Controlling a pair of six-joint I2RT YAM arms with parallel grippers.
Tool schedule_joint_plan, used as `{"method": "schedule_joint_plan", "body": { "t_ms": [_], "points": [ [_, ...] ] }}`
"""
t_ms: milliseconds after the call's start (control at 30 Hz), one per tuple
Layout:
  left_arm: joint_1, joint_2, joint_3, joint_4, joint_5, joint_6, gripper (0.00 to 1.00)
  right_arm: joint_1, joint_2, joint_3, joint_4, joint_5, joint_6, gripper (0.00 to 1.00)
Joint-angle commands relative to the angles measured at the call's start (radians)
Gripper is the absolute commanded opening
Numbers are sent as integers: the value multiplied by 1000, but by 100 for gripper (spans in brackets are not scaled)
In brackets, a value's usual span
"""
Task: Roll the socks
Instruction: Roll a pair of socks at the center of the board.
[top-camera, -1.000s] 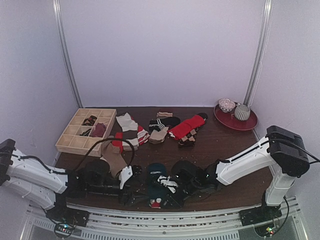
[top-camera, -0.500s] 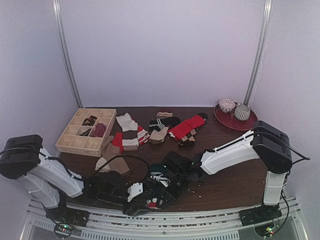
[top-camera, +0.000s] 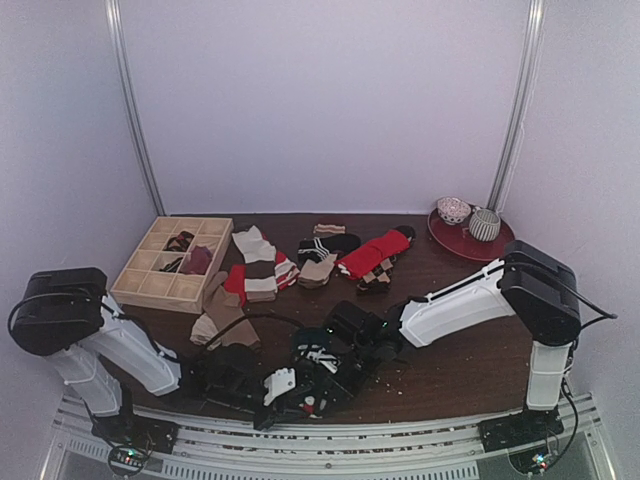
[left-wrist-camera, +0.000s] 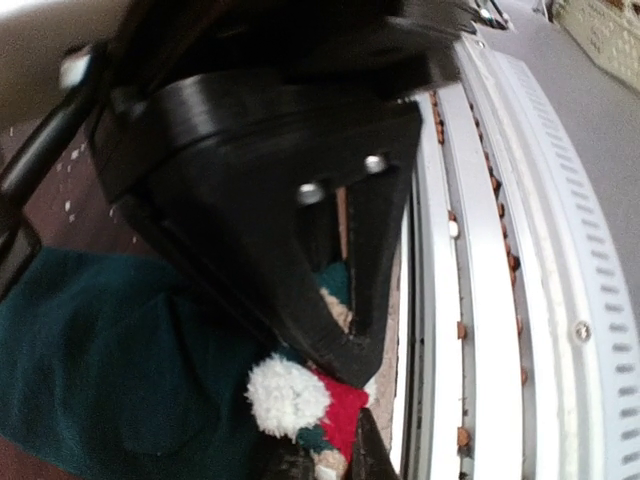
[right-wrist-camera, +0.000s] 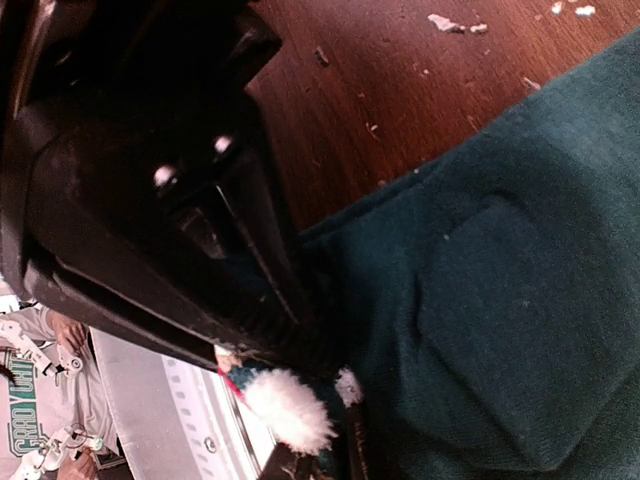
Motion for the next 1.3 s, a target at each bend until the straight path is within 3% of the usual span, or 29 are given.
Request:
{"method": "schedule_joint_plan", "body": {
  "t_ms": [0,100,200,333,433,733,1000,1267],
  "points": [
    [-3,12,10,9,7,-45,0,-6,49,-62,-104,117,-35,13],
    [-2,17,-12,14,6,-123,0,-15,-33,-122,3,171,-41,20],
    [-2,44,-7,-32,11,-192,0,-19,-207,-277,269,266,-90,23],
    [-2,90,-13,-32,54,-262,0,38,-425,-497,590,421,-309,30],
    [-2,119,-22,-10,80,-298,0,89,-485,-576,714,502,-484,38],
    [-2,147,-37,5,97,-326,0,135,-352,-477,658,443,-652,39],
    [-2,154,-45,6,98,-328,0,214,-314,-450,592,442,-632,39],
    [-2,160,-45,14,114,-328,0,220,-247,-452,615,571,-601,39]
  ]
}}
